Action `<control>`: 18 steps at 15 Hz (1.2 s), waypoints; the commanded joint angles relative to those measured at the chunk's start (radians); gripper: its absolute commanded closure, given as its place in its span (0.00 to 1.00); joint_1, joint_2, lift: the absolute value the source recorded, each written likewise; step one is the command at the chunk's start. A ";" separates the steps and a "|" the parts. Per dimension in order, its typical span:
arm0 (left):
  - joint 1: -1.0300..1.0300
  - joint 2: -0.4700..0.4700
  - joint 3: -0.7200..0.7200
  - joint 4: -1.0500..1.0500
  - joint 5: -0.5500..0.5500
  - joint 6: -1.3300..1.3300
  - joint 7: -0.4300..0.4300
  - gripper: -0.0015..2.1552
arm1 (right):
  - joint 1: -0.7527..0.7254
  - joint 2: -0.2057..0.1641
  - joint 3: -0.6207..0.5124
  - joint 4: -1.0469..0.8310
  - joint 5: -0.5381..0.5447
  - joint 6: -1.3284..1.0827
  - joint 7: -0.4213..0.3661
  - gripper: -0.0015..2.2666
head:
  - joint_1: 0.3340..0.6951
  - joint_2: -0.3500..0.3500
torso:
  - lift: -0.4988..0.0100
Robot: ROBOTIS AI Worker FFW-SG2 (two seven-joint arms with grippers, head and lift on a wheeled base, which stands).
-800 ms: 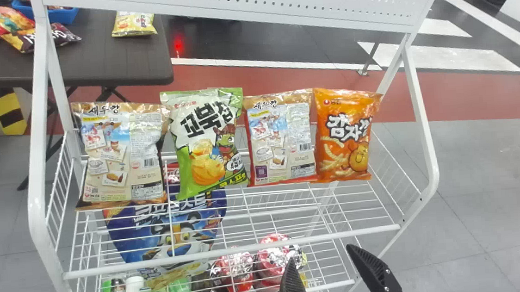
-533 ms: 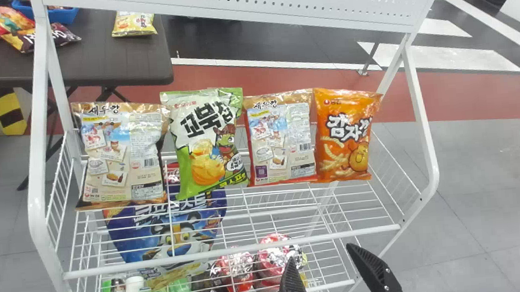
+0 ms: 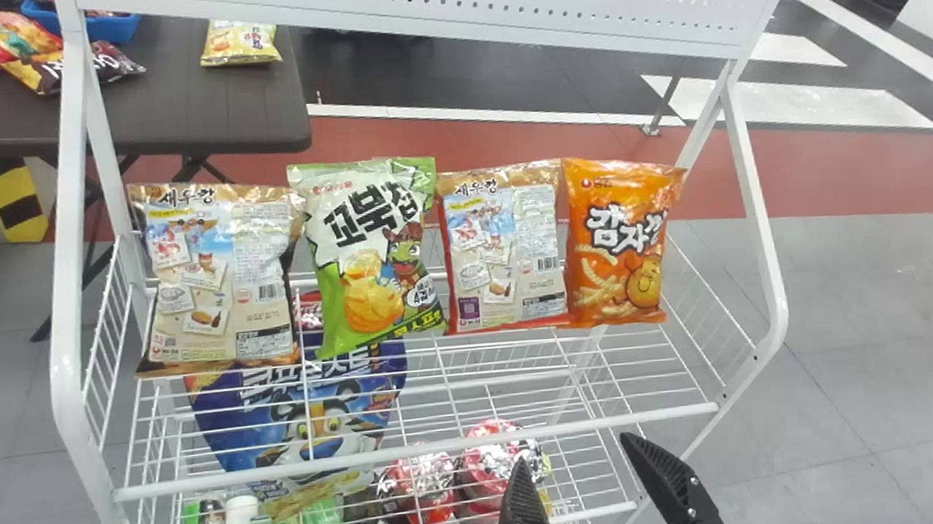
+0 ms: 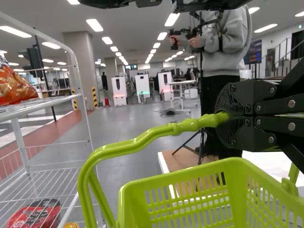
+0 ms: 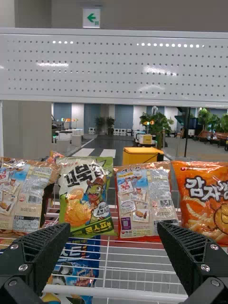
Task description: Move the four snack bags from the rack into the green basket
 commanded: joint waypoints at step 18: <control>-0.016 0.009 -0.061 -0.003 -0.023 0.009 0.008 0.99 | -0.716 0.003 0.149 0.363 -0.057 0.397 0.113 0.07 | 1.00 0.10 | 0.98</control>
